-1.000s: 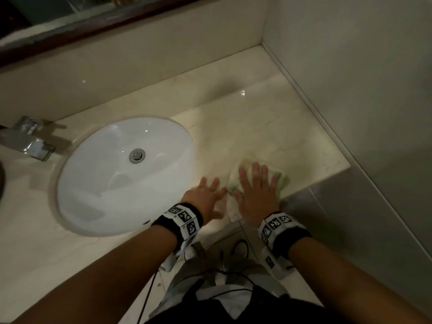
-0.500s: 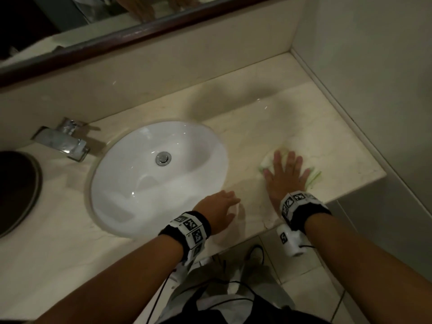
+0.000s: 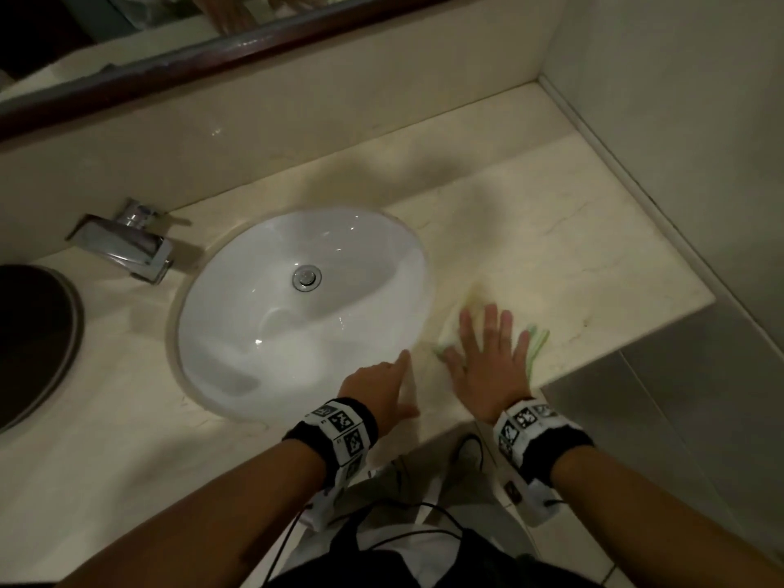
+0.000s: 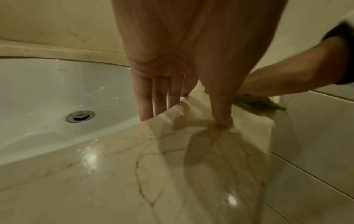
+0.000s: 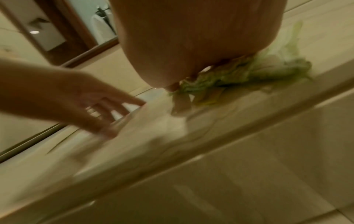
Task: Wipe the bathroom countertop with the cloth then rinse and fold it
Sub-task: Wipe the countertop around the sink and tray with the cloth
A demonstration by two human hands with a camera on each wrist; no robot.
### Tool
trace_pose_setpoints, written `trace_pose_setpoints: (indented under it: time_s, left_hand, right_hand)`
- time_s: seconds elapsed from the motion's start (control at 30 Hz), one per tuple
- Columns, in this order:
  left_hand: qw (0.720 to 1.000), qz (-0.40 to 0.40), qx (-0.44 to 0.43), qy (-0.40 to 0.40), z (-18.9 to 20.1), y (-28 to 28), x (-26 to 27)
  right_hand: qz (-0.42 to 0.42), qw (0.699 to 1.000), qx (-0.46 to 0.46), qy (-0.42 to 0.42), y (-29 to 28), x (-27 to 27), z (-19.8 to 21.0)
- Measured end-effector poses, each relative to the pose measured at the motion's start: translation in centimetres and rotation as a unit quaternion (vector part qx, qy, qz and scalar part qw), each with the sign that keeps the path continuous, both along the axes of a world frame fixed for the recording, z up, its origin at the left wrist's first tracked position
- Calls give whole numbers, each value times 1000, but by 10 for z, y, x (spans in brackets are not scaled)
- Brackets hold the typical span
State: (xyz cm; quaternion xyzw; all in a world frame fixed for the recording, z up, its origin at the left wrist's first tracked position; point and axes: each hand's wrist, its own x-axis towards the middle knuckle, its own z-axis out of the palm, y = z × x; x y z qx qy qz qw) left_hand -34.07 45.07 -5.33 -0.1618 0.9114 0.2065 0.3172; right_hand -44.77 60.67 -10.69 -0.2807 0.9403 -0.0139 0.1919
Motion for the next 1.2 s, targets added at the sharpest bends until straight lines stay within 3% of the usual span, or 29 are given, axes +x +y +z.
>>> trace_pose_setpoints:
  time_s: [0.27, 0.53, 0.7, 0.9, 1.1, 1.2]
  left_hand:
    - [1000, -23, -7, -7, -7, -5, -6]
    - [1000, -4, 20, -15, -11, -8, -6]
    - [999, -5, 31, -13, -12, -11, -6]
    - [999, -10, 40, -9, -15, -12, -2]
    - [999, -7, 35, 35, -14, -13, 0]
    - [998, 0, 30, 53, -14, -14, 0]
  right_hand:
    - [15, 1000, -1, -1, -9, 20, -2]
    - [-71, 997, -6, 7, -62, -36, -2]
    - [-76, 997, 15, 9, -74, -39, 5]
    - [-43, 998, 39, 0, -64, -32, 7]
    - [8, 999, 40, -16, -40, 29, 11]
    - [41, 998, 42, -35, -29, 34, 13]
